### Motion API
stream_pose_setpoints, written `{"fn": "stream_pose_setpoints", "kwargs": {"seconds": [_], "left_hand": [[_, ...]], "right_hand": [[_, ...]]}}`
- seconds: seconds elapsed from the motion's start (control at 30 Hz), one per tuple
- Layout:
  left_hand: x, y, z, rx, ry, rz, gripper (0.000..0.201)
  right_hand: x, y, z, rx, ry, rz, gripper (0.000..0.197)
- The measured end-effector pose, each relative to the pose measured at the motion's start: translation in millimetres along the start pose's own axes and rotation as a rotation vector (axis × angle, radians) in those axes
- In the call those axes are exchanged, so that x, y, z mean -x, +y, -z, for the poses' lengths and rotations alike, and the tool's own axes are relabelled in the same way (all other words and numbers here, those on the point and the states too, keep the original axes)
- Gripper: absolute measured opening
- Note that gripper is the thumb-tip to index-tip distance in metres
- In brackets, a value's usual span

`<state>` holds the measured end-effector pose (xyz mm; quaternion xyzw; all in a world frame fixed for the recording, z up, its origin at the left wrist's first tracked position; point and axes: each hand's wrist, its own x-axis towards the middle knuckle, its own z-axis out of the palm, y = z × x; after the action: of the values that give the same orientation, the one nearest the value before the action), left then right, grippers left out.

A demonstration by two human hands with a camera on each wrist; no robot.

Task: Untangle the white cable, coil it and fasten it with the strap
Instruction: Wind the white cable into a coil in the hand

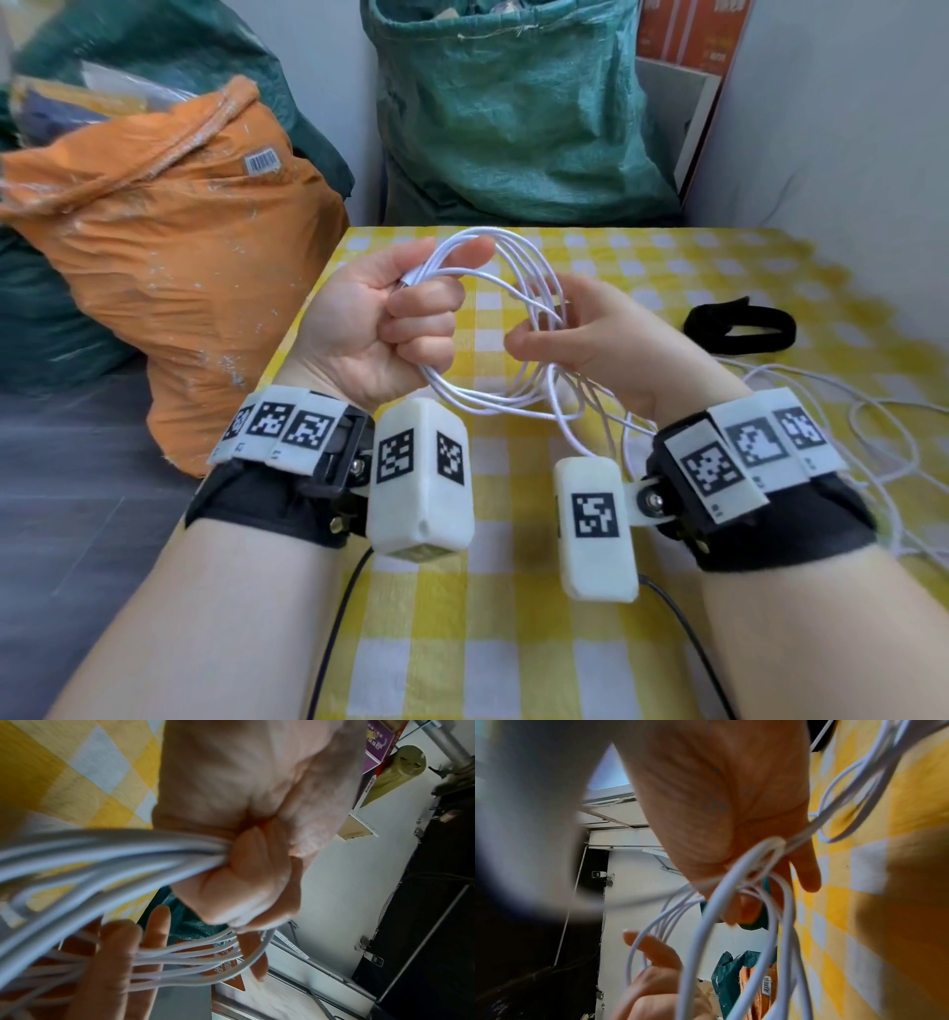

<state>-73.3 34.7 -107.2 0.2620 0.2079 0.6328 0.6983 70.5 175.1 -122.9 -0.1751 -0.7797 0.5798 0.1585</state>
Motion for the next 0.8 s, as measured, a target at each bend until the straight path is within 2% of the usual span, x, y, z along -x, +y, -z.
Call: {"fn": "stream_pose_setpoints", "kwargs": {"seconds": [0.07, 0.2, 0.27, 0.43, 0.63, 0.8], "left_hand": [[-1.4, -1.1, -1.4, 0.006, 0.029, 0.003, 0.039], [-3.6, -6.2, -6.0, -0.365, 0.365, -0.056, 0.040], [-3.3, -8.9, -4.9, -0.439, 0.423, -0.038, 0.038], [-2.7, -11.7, -5.3, -0.414, 0.340, 0.049, 0.041], [-0.5, -11.0, -2.5, -0.412, 0.208, 0.059, 0.041], [-0.9, -13.7, -1.8, -0.440, 0.180, 0.038, 0.038]], "right_hand": [[0.8, -3.1, 0.9, -0.067, 0.051, 0.000, 0.008], [3.0, -7.8, 9.6, -0.275, 0.100, -0.027, 0.017], [4.5, -9.6, 10.9, -0.357, 0.092, -0.025, 0.019], [3.6, -11.6, 8.8, -0.485, 0.108, 0.002, 0.022], [3.6, -10.4, 11.9, -0.504, 0.069, -0.013, 0.021], [7.3, -9.0, 18.4, -0.523, -0.011, 0.001, 0.017]]}}
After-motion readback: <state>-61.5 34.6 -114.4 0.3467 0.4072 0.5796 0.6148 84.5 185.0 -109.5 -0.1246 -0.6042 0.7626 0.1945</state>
